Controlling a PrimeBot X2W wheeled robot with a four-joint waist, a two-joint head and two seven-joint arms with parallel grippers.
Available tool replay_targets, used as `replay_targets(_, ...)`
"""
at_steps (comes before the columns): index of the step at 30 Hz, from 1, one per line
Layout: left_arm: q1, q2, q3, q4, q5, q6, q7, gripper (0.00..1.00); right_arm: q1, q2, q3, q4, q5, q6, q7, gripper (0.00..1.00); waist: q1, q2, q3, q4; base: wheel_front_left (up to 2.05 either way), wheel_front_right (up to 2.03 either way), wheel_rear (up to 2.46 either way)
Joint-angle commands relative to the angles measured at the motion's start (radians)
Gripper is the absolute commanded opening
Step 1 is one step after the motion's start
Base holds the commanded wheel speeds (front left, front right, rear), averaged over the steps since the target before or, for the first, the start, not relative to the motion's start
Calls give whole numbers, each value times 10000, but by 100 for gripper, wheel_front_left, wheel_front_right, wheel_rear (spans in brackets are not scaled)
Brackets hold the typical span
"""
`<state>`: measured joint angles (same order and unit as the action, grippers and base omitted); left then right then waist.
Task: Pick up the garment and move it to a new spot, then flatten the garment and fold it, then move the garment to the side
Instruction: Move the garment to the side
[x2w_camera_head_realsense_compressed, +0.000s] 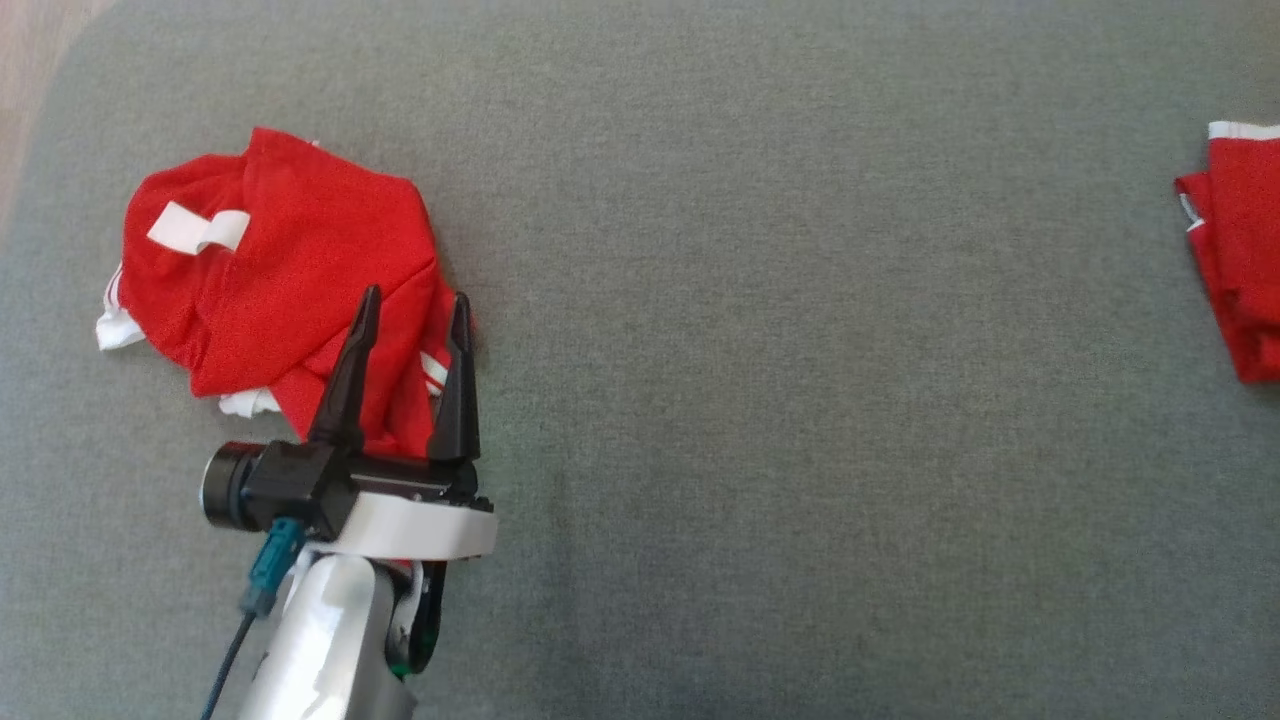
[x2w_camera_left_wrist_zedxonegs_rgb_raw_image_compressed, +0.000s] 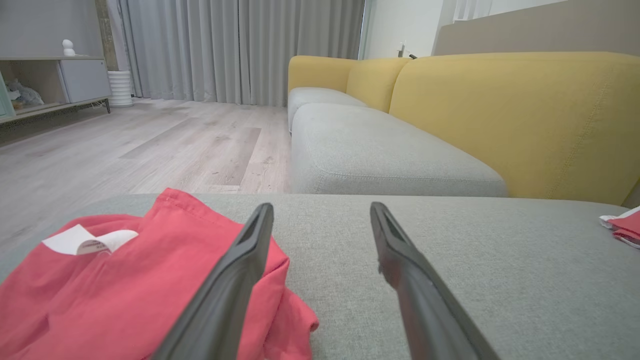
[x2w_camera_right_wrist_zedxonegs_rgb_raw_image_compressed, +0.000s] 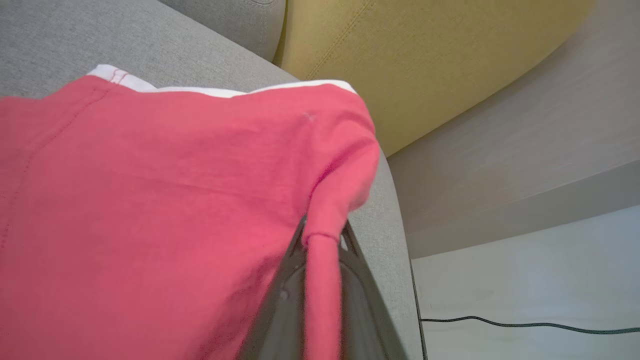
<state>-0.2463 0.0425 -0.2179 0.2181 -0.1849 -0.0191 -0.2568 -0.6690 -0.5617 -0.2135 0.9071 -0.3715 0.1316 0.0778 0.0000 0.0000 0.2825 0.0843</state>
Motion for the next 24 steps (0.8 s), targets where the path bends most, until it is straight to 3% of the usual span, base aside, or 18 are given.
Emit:
replay_targets(1, -374, 77, 439, -361, -2, -19, -49, 100, 158, -287, -53, -445, -54, -9, 58, 0, 0, 0, 100, 52, 0, 0, 0)
replay_targets(8, -495, 77, 495, -306, 11, -75, -49, 100, 382, -86, -683, -1102, -181, -9, 276, 0, 0, 0, 249, 130, 0, 0, 0)
replay_targets(9, -507, 77, 504, -291, 12, -85, -49, 100, 400, -19, -741, -1210, -200, -9, 246, 14, 0, 0, 239, 134, 0, 0, 0)
replay_targets(10, -516, 77, 515, -271, 14, -91, -49, 100, 416, 57, -821, -1306, -196, -9, 225, 98, 0, 0, 221, 132, 0, 0, 0)
replay_targets(17, -457, 77, 567, -157, 8, -71, -49, 100, 430, 534, -1048, -1777, -194, -9, -1, 100, 0, 0, -187, 56, 0, 0, 0)
replay_targets(24, -139, 77, 705, -203, 30, 8, -49, 100, 152, 1734, -575, -2565, 540, -9, -946, 100, 0, 0, -1115, -186, 0, 0, 0)
